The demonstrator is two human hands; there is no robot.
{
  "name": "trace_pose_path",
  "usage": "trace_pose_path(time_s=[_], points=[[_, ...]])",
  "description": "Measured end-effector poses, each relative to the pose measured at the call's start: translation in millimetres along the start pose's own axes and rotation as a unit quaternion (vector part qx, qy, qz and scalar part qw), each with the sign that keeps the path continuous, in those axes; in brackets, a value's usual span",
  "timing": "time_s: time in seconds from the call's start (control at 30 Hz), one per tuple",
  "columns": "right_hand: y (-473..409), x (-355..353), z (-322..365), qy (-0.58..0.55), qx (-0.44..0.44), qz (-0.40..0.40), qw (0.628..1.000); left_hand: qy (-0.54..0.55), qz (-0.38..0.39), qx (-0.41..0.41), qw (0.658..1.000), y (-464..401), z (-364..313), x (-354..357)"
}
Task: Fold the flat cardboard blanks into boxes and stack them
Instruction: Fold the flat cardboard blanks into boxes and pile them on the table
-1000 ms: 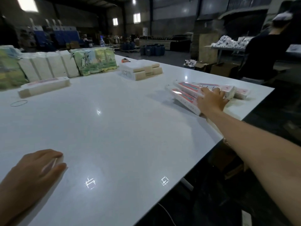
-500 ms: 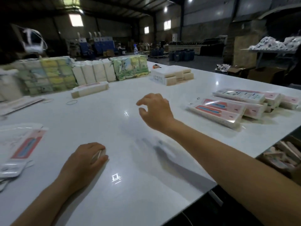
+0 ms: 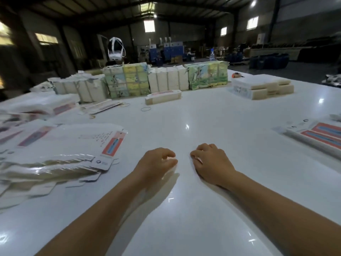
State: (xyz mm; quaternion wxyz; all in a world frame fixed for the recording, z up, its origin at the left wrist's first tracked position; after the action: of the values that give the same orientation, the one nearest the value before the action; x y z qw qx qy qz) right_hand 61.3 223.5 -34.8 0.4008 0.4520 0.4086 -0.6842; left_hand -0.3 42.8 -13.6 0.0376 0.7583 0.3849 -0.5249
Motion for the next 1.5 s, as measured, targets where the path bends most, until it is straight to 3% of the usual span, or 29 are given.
trace_pose_path(time_s=[0.1,0.2,0.3,0.4,0.6,0.83,1.07,1.13,1.2,1.23,1.27,1.33,1.4,1.43,1.47,1.5], points=[[-0.9,1.3,0.0,-0.012,0.003,-0.010,1.000,-0.033,-0.060,-0.076,0.995,-12.6,37.5,-44.3],[-2.1,1.4,1.0,-0.017,0.001,-0.012,1.000,-0.128,-0.111,-0.234,0.957,-13.8,88.4,-83.5],[-3.5,1.7,0.5,-0.023,0.001,-0.013,1.000,-0.235,-0.058,-0.360,0.901,-4.0,123.0,-93.2],[-4.0,2.1,0.5,-0.033,-0.001,-0.013,0.999,-0.298,-0.009,-0.392,0.870,-4.7,139.1,-89.2],[-3.5,1.5,0.6,-0.042,0.004,-0.014,0.999,-0.217,-0.038,-0.455,0.863,-19.3,146.3,-92.5],[-2.2,0.4,2.0,-0.047,0.004,-0.017,0.999,-0.241,-0.049,-0.390,0.887,-18.5,131.5,-85.4],[-2.4,-5.5,8.6,-0.045,0.001,0.005,0.999,-0.083,-0.012,-0.178,0.980,-23.9,54.1,-63.1],[-1.8,-7.4,6.9,-0.044,0.005,0.017,0.999,-0.067,0.022,-0.104,0.992,-20.6,24.6,-47.5],[-0.4,-9.7,4.2,-0.128,0.040,0.031,0.990,-0.078,0.057,-0.054,0.994,-13.4,3.5,-30.7],[1.3,-12.5,2.8,-0.234,0.078,0.035,0.968,-0.087,0.069,-0.039,0.993,-8.7,-4.2,-23.1],[3.6,-16.8,1.4,-0.369,0.127,0.037,0.920,-0.093,0.075,-0.026,0.993,-3.8,-9.9,-17.1],[5.9,-27.1,-1.7,-0.599,0.204,0.046,0.773,-0.099,0.077,-0.004,0.992,4.1,-16.2,-10.9],[6.3,-34.1,-6.3,-0.738,0.194,0.084,0.641,-0.117,0.072,0.020,0.990,9.9,-18.5,-10.7],[6.7,-36.5,-8.0,-0.771,0.172,0.111,0.604,-0.125,0.066,0.030,0.989,12.8,-19.2,-11.4],[7.4,-37.8,-8.7,-0.781,0.152,0.137,0.590,-0.129,0.060,0.036,0.989,14.8,-19.6,-12.0],[8.1,-38.0,-8.4,-0.770,0.132,0.156,0.605,-0.133,0.054,0.040,0.989,16.9,-20.3,-12.3]])
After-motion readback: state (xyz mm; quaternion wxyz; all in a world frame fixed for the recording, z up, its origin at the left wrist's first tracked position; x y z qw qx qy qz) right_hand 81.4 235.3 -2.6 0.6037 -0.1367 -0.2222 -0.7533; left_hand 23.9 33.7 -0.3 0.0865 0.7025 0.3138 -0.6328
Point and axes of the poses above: each hand's wrist, its own y-axis away from the middle knuckle, its own x-axis out of the palm, z = x × y, the point moved 1 cm from there along -y, towards the middle knuckle, and after that the axes turned 14 degrees about x, right-handed, at the moved point
